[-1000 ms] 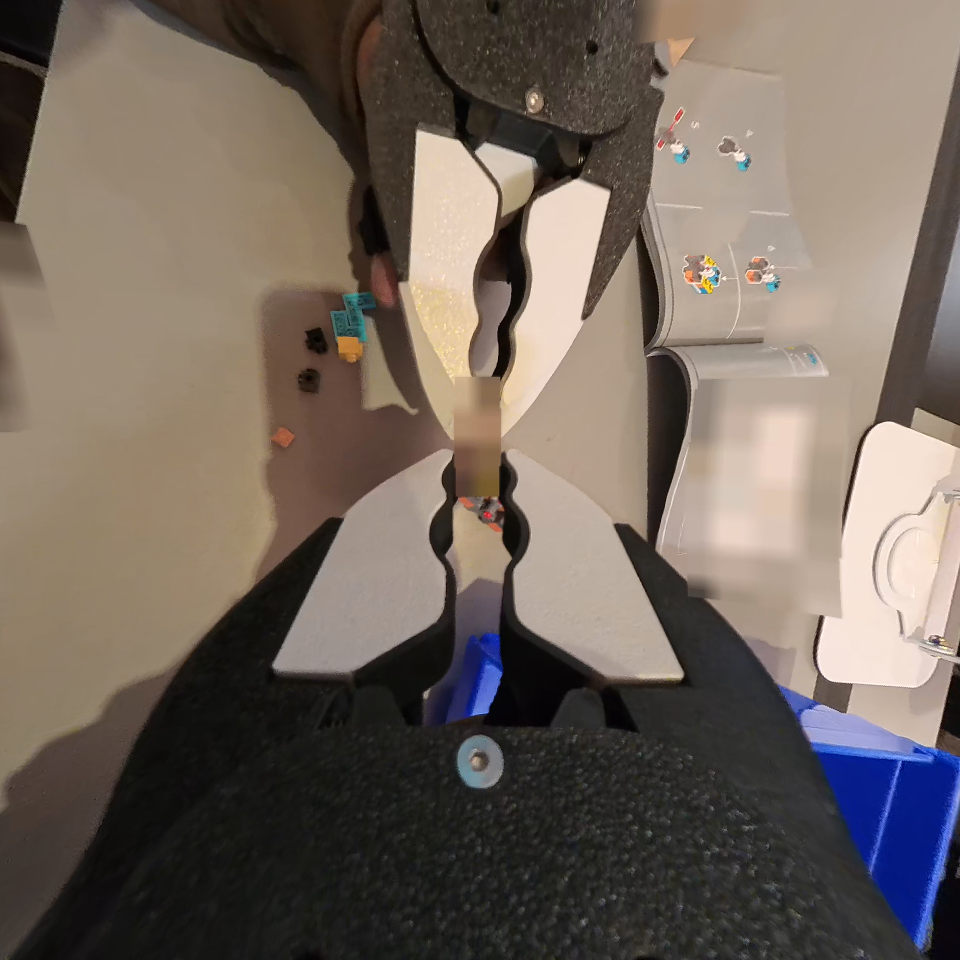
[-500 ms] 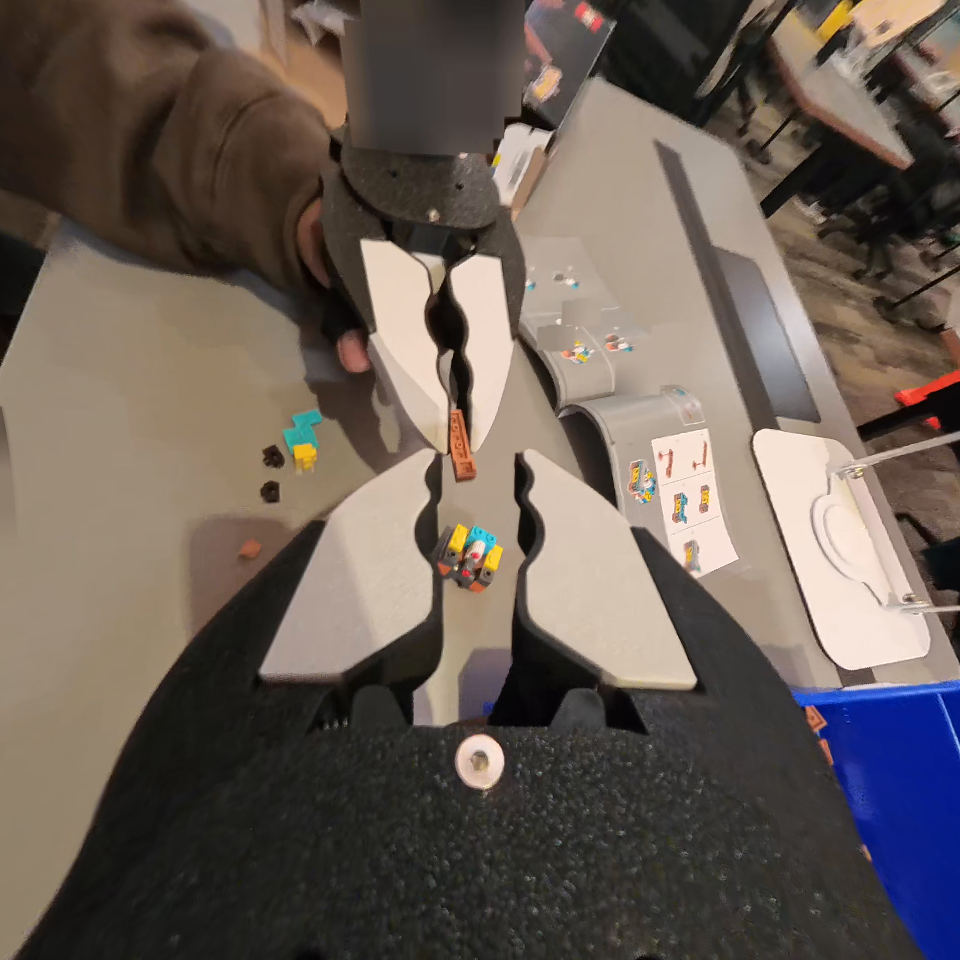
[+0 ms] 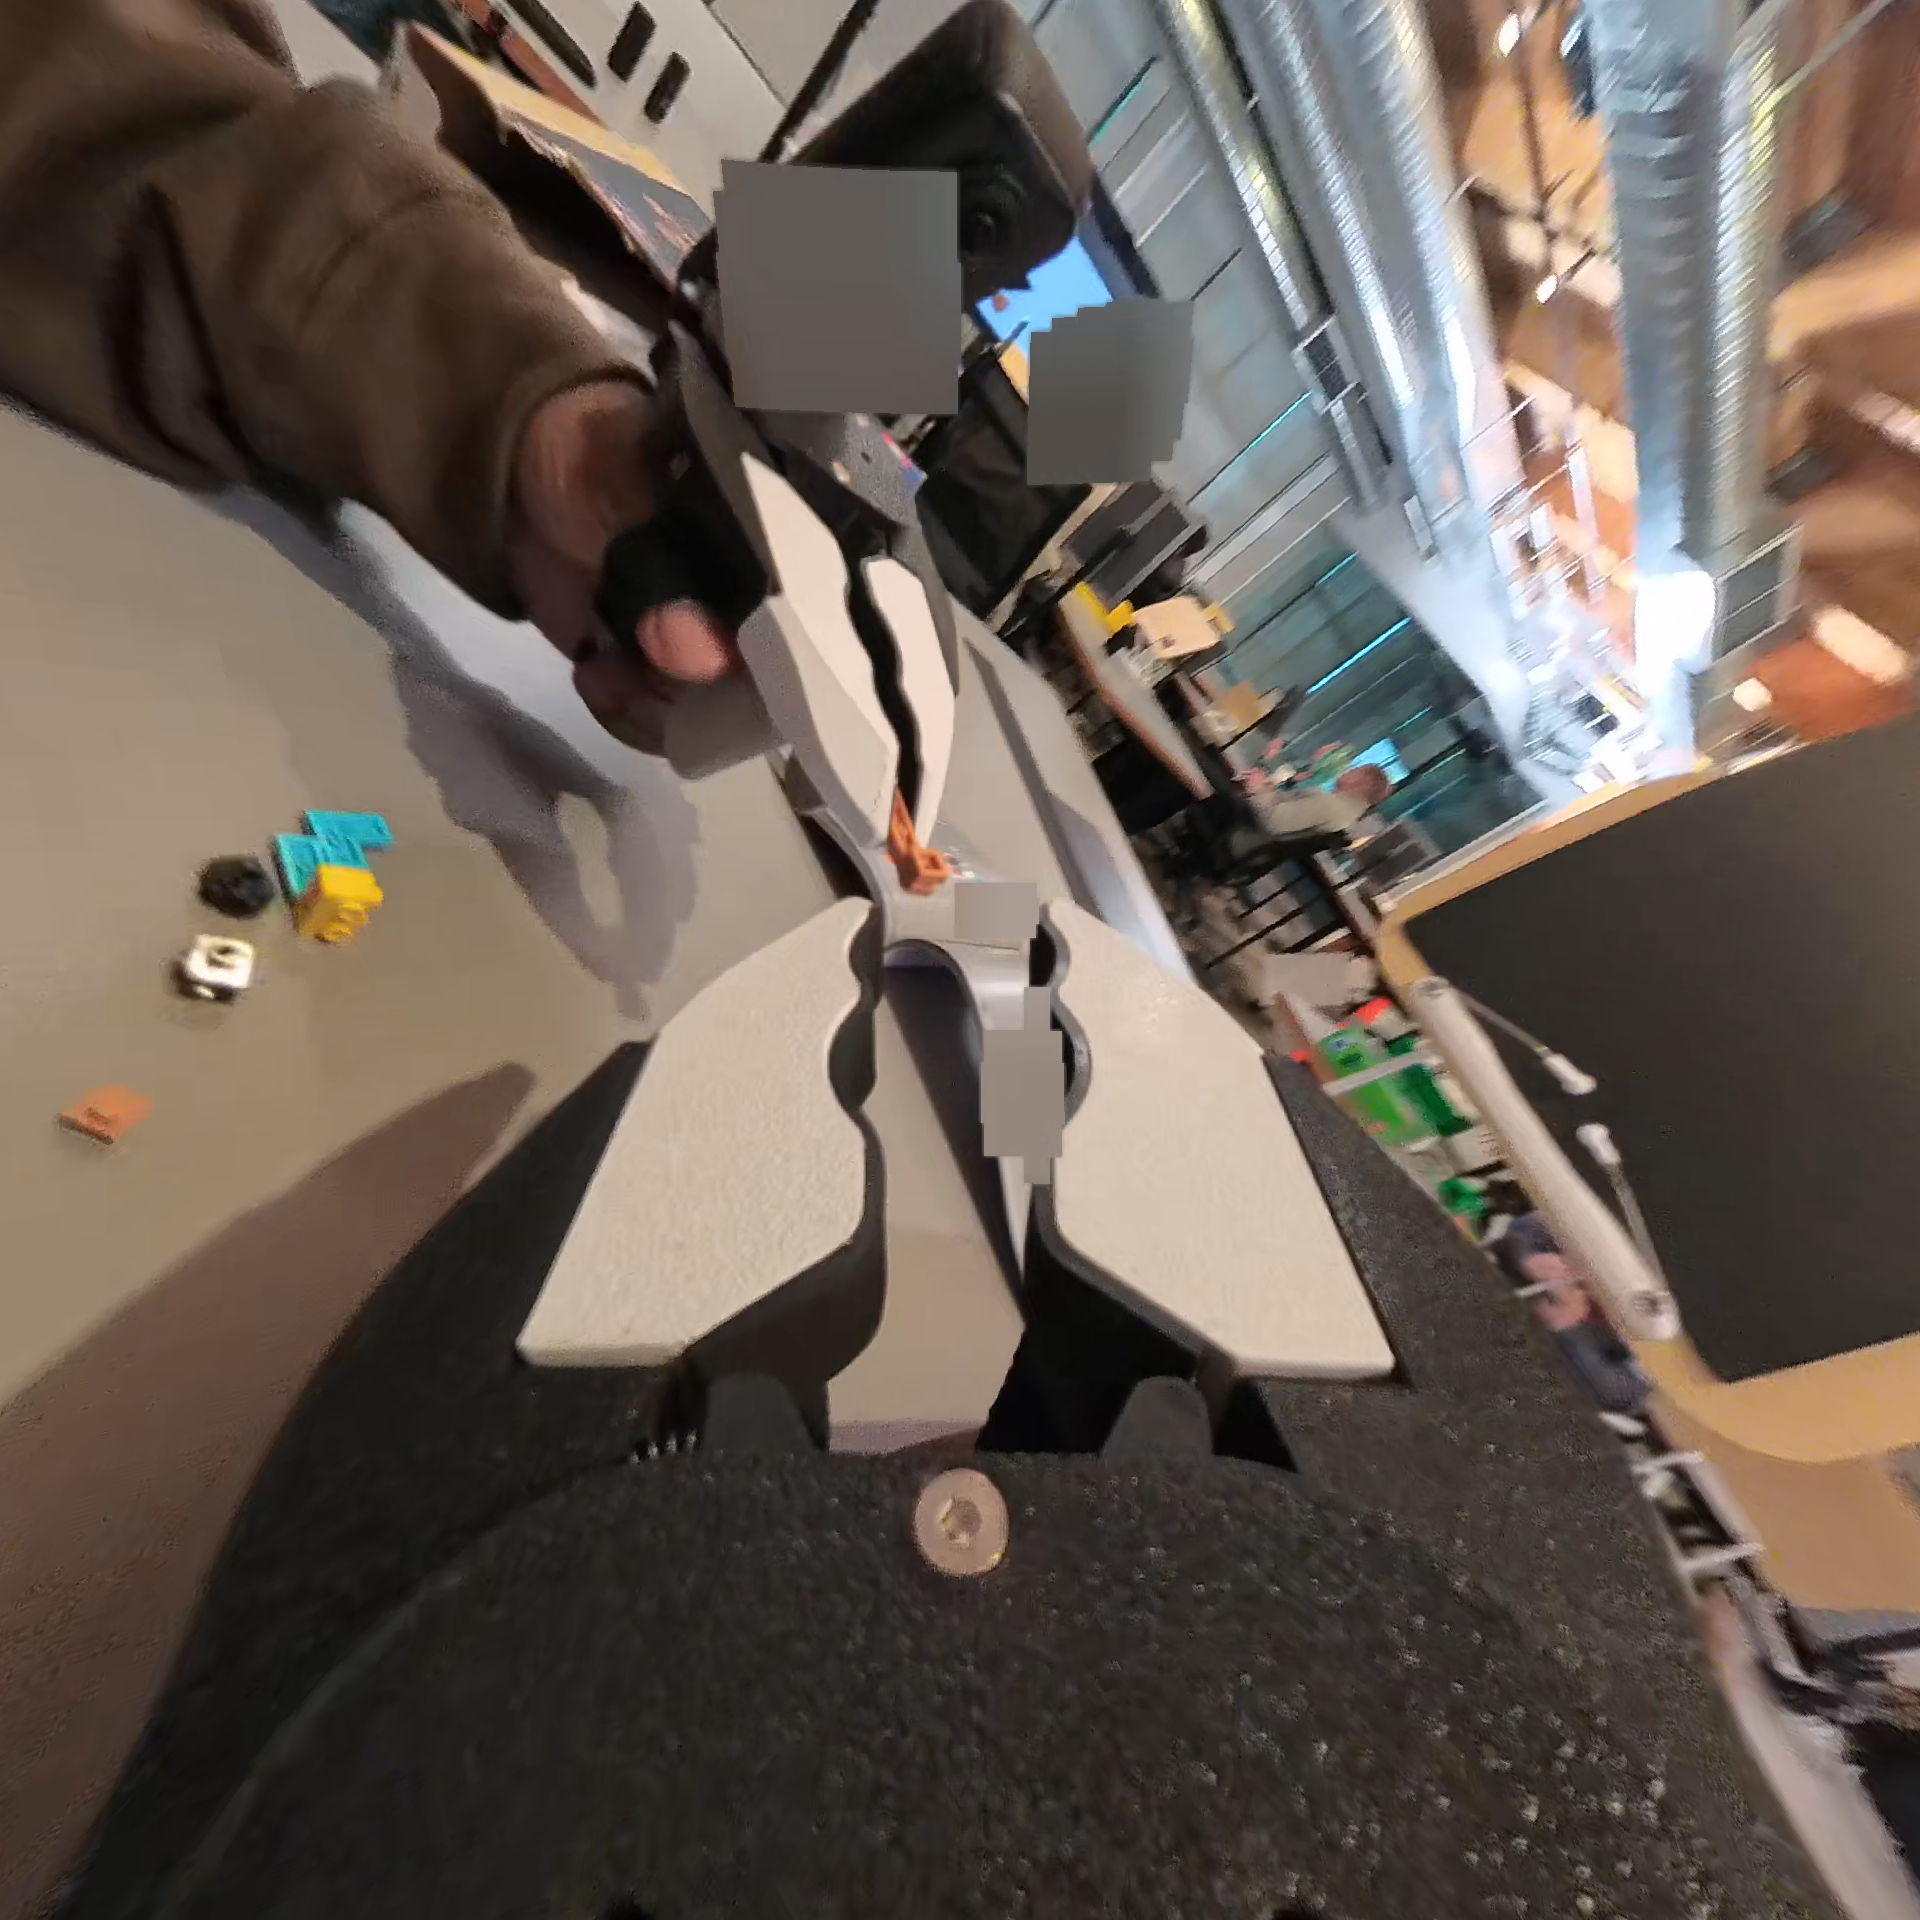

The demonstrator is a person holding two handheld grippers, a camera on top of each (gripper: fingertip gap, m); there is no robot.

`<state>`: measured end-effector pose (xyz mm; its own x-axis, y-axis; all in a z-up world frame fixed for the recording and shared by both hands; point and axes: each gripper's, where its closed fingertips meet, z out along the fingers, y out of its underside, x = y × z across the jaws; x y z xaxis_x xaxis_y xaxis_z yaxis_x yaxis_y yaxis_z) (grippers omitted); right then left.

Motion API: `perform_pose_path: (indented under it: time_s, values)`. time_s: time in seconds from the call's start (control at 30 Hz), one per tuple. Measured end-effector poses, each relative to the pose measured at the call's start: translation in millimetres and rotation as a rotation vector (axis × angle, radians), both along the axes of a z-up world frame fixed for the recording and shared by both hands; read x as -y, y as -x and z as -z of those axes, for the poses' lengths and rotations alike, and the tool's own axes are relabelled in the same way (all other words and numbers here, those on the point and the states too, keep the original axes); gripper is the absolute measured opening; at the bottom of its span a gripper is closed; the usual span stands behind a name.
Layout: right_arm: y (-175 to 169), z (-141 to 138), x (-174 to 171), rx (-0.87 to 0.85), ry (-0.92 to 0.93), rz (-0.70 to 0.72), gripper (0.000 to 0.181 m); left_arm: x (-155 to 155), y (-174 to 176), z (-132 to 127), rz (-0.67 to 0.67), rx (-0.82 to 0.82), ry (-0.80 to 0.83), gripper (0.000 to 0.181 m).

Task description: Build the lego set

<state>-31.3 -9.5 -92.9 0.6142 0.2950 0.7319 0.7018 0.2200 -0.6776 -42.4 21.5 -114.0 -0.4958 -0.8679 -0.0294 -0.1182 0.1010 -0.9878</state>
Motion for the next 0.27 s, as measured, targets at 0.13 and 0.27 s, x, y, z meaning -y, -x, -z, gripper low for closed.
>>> perform_pose_path:
  time_s: [0.13, 0.27]
  values:
    - [-5.9, 1.0, 2.7, 0.057, -0.096, 0.029, 0.027, -0.6, 0.3, -0.7, -0.003, -0.001, -0.002, 0.008]
    - [-9.4, -3.0, 2.4, 0.080, -0.150, 0.058, 0.027, 0.6, 0.6, -0.5, 0.004, -0.006, 0.006, 0.008]
